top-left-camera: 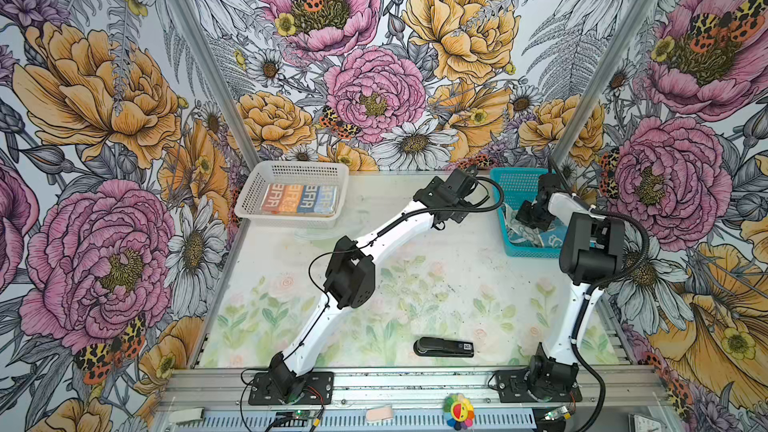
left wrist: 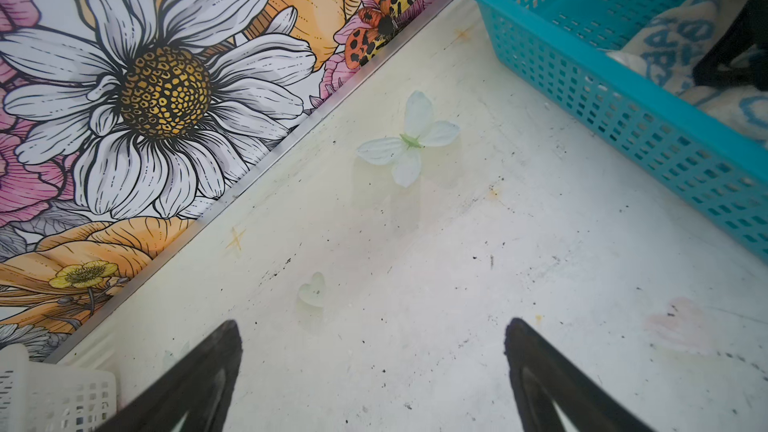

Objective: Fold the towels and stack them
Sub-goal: 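Grasp the RABBIT towel's edge with the right gripper and lift it out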

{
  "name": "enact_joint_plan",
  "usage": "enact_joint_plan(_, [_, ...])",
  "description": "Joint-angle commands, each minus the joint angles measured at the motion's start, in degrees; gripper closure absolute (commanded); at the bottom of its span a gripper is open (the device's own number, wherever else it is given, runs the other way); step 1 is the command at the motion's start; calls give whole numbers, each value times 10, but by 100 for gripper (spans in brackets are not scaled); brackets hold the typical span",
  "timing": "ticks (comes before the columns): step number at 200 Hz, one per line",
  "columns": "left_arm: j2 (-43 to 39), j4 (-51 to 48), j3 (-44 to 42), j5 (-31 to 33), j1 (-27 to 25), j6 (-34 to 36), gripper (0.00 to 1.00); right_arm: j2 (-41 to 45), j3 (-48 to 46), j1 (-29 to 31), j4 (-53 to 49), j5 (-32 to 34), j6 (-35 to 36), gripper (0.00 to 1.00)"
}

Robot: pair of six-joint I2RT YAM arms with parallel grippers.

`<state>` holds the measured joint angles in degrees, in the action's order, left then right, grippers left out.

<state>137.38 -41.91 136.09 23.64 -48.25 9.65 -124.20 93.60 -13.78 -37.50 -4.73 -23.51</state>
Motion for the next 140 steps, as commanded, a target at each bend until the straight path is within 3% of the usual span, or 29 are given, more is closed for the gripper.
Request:
enact_joint_plan(1, [-48, 8, -10, 21, -3, 13, 1, 4, 13, 6, -16, 2, 0, 100])
enact_joint_plan(51, [-77, 8, -9, 52, 10, 29, 1, 106, 19, 15, -37, -22, -8, 100])
enact_joint_plan(83, [-122, 7, -38, 45, 31, -9, 1, 179, 37, 40, -63, -28, -11, 100])
enact_joint_plan(112, [-184, 12, -98, 57, 49, -33, 1, 234, 77, 78, -92, -43, -24, 100])
enact_joint_plan(140, [-254, 12, -156, 63, 71, -66, 1, 272, 156, 158, -125, -36, -33, 100])
